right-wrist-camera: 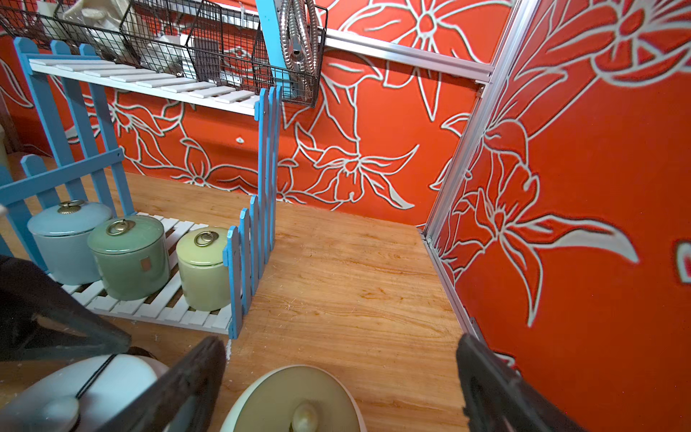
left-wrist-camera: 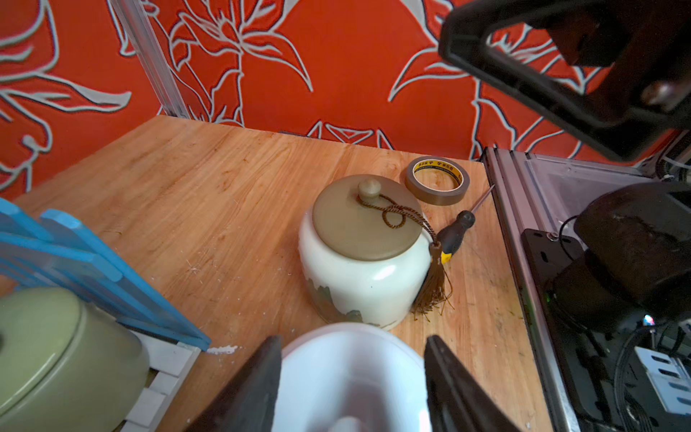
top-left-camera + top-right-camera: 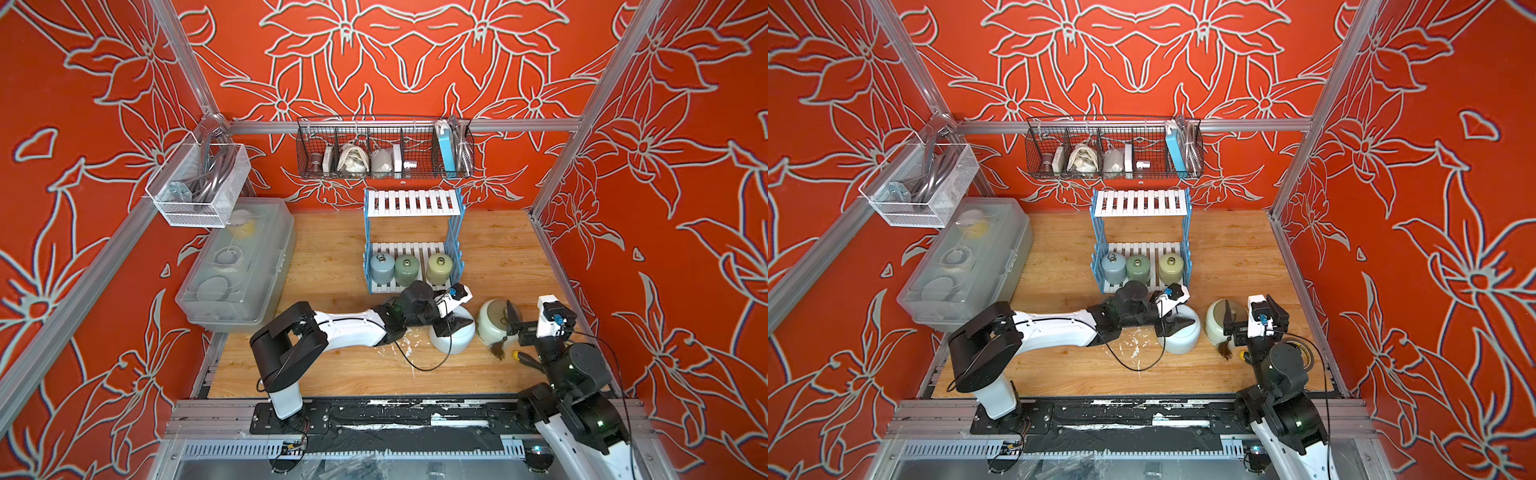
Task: Remove the tea canisters from the shelf
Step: Place the tea canister at the center of the board.
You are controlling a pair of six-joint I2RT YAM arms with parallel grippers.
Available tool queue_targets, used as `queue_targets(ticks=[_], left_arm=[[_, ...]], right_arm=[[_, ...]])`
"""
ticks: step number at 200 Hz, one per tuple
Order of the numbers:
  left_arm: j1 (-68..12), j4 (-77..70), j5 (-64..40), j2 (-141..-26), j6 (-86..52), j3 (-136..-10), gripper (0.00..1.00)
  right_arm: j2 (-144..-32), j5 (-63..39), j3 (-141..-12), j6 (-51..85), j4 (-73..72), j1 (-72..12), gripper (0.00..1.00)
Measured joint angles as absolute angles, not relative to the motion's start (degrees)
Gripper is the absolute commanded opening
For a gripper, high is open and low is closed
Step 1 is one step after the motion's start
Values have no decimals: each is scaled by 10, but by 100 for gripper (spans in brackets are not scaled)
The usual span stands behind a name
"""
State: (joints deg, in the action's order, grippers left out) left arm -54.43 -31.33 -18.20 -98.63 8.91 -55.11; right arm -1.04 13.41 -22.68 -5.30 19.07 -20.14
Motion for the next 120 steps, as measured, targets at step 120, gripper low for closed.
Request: queue_targets(ticks=[120], left_arm=[[-522,-259,-194,-753,108,-407,99]], right_arm=[[-31,134,-226,-55,190,-192,99]])
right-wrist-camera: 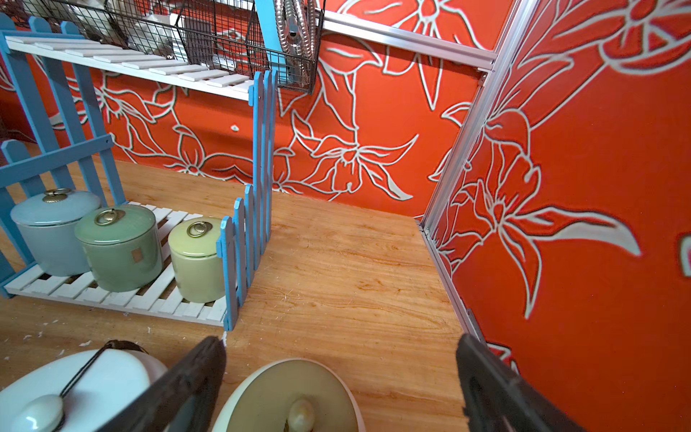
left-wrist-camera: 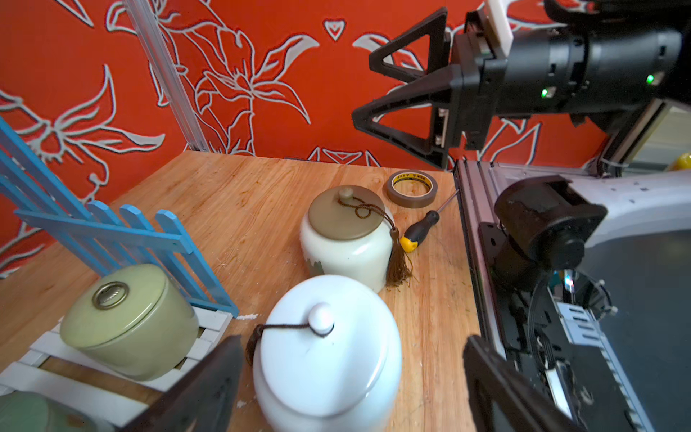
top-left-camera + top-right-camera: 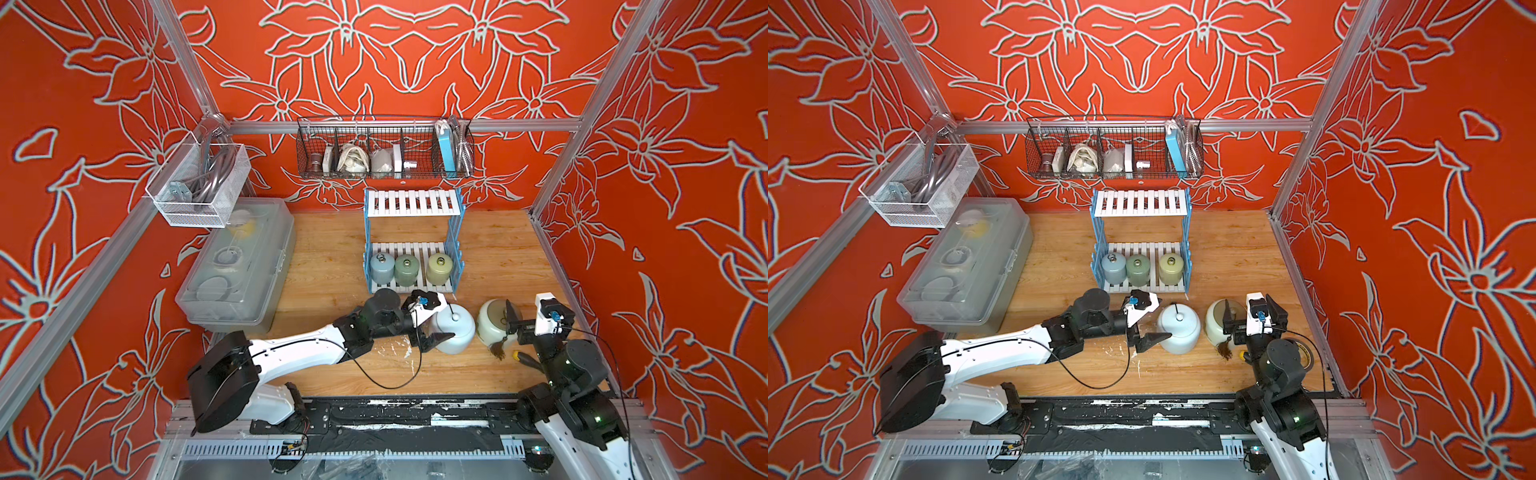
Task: Remove the tea canisters from the shelf
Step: Place the tea canister at the center of the board, then pick up the tea canister from the shelf.
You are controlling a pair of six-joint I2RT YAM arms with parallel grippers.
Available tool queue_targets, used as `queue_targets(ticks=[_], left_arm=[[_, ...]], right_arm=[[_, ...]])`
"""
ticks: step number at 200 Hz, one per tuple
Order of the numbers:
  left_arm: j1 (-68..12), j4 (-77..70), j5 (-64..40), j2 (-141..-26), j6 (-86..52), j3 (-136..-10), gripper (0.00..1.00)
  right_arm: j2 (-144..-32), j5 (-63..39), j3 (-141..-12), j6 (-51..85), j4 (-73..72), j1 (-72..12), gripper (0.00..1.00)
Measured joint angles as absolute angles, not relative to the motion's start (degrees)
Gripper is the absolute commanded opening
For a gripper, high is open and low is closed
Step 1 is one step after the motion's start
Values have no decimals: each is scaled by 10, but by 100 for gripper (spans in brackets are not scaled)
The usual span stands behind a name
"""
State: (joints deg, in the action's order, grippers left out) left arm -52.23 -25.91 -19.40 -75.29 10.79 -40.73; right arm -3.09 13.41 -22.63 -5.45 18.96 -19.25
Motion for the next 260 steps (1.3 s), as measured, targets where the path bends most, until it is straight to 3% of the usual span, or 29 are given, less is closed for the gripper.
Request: queue_targets(ticks=[141,180,260], left_arm=[[-236,-116,-284,-493,107,-357,99],[-161,-78,-262,-397,80,-337,99],[-100,71,-169,-261,25,-328,99]], right_arm=[[-72,134,-254,-41,215,-192,99],[-112,129,-291,-30,233,-192,99],[-298,117,-461,62,322,-192,99]])
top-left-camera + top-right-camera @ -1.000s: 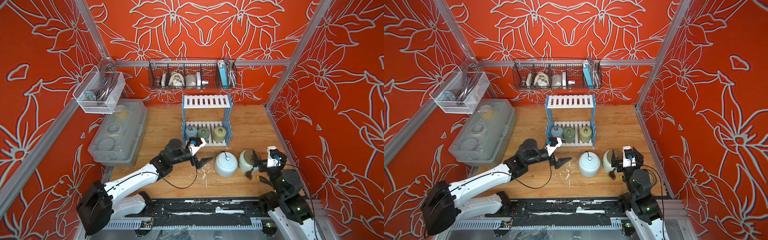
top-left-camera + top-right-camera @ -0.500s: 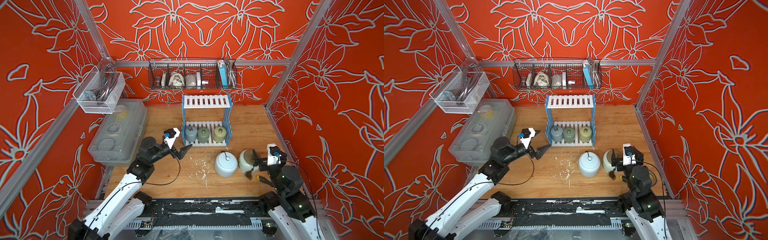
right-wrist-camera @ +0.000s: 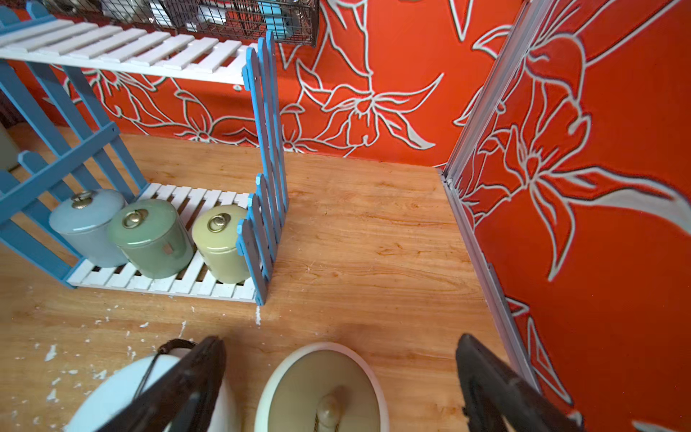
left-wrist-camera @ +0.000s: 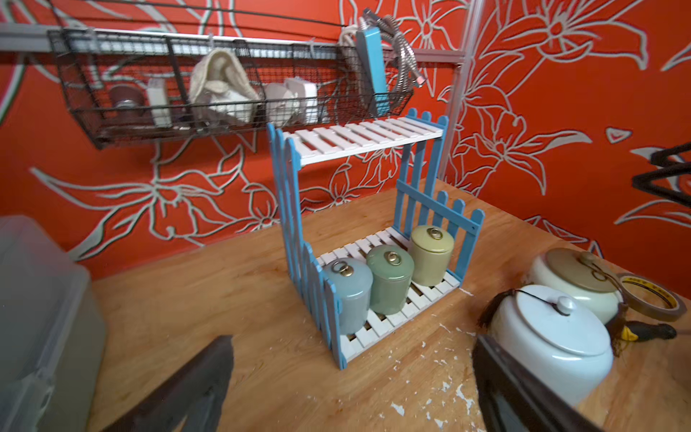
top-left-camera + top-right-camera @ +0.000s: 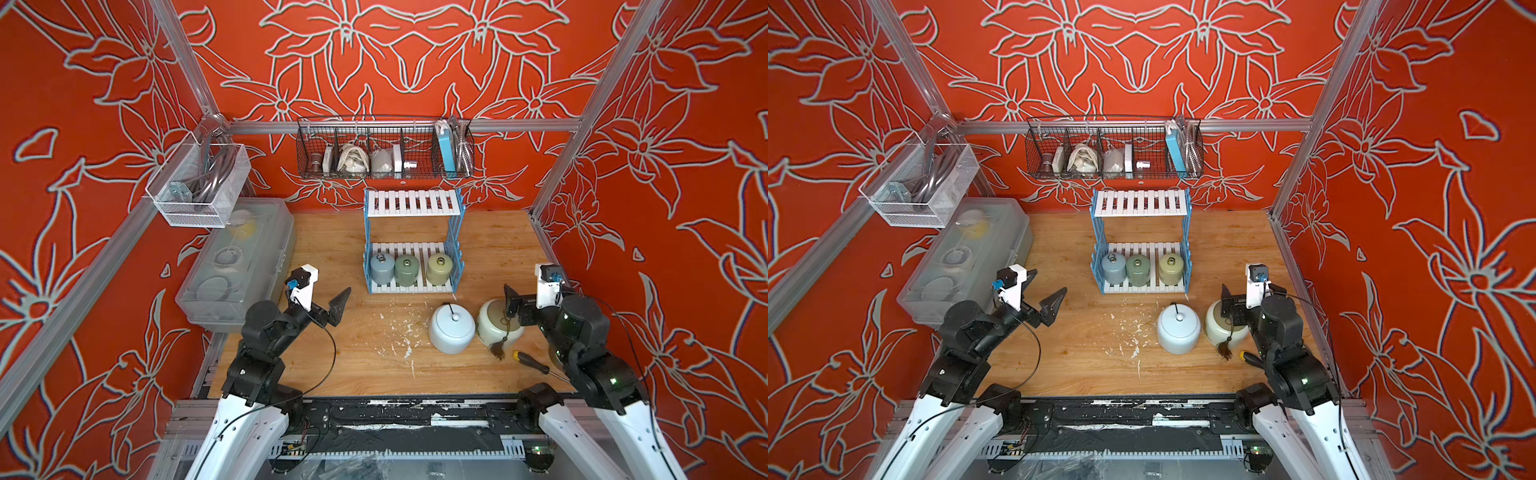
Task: Remove the tea canisters from the shelf
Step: Pick up the tea canister from the shelf.
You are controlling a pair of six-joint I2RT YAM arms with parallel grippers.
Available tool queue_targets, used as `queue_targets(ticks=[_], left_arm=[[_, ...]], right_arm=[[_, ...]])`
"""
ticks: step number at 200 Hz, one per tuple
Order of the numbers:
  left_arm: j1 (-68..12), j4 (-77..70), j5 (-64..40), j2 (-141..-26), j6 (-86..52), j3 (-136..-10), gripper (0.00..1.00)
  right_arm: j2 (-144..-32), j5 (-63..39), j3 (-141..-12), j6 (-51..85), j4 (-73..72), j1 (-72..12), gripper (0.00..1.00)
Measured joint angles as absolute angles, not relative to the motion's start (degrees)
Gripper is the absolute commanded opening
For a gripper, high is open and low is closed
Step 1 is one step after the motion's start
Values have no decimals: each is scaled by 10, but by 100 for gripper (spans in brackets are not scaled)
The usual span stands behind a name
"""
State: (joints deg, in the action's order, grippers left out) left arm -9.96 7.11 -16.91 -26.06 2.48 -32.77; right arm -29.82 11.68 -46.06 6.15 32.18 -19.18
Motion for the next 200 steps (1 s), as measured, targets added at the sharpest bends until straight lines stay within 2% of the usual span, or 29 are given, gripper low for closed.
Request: queue_targets(ticks=[81,124,200], left_arm=[[-33,128,-90,-219,-60,-304,99],[-25,144,-86,-209,-72,-290,99],[-18,176,-42,-181,-96,-354,99]], right_arm=[[-447,113,-627,228,426,-215,99],[-506,145,-669,312,451,-276,99],[-643,264,-773,428,516,-396,99]])
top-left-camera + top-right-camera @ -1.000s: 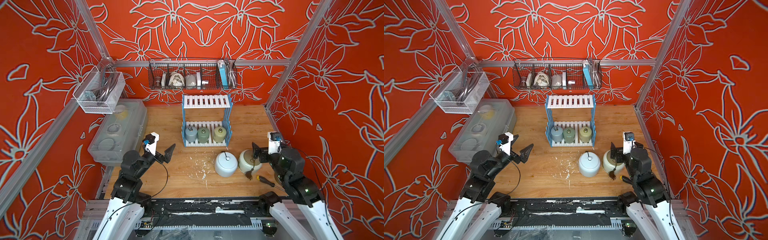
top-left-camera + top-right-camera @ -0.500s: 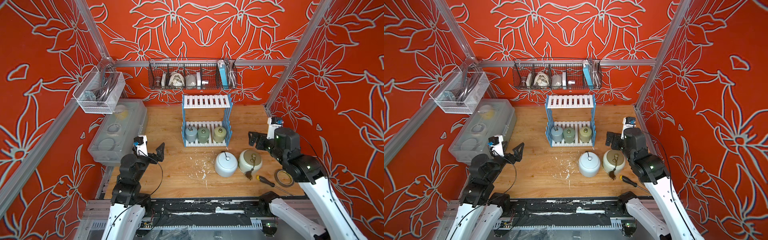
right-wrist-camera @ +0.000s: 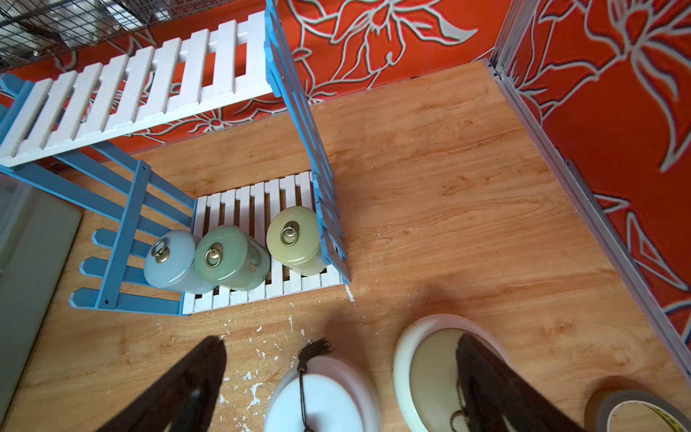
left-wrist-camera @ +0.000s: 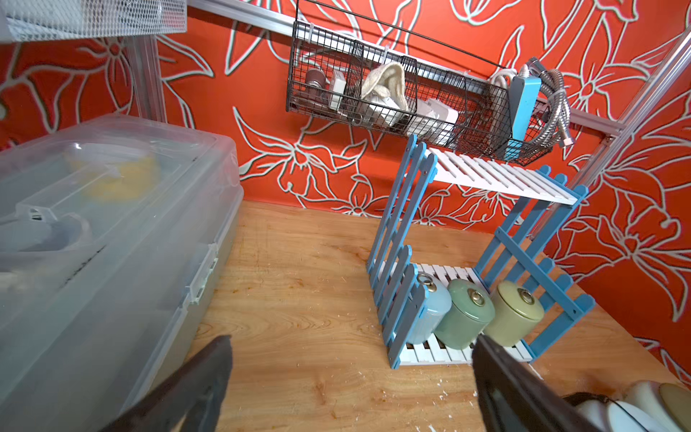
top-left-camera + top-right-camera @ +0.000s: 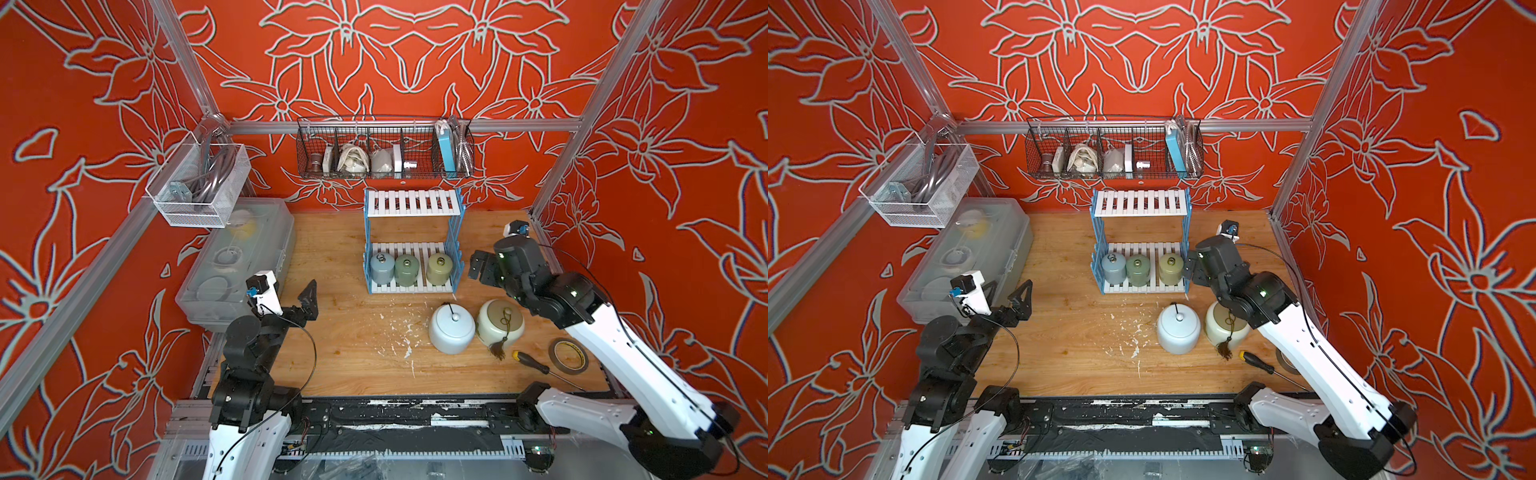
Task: Remove the tea canisters from the shelf
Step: Pick up the tea canister from the shelf.
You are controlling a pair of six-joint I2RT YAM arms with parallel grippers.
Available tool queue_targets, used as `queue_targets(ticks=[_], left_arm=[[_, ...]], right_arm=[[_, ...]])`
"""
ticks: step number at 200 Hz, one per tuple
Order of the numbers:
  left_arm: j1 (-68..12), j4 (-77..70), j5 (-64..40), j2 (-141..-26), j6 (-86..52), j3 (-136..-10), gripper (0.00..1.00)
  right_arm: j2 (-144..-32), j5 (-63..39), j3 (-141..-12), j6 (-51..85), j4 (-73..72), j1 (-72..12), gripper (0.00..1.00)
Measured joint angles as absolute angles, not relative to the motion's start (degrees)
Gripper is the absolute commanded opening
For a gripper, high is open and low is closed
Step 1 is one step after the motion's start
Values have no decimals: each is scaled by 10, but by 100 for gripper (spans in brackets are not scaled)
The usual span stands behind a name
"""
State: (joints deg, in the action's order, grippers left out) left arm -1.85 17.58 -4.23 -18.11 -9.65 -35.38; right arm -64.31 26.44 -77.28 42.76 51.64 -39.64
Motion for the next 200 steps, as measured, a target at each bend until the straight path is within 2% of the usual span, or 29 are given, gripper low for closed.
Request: queue_targets(ticks=[64,200], left_arm=[[-19,180,-62,-176,-90,-350,99],[-24,179,-67,-161,-90,-344,99]], right_arm=[[-760,337,-834,546,553,-469,99],[-1152,360,-1248,797,867,-473,99]])
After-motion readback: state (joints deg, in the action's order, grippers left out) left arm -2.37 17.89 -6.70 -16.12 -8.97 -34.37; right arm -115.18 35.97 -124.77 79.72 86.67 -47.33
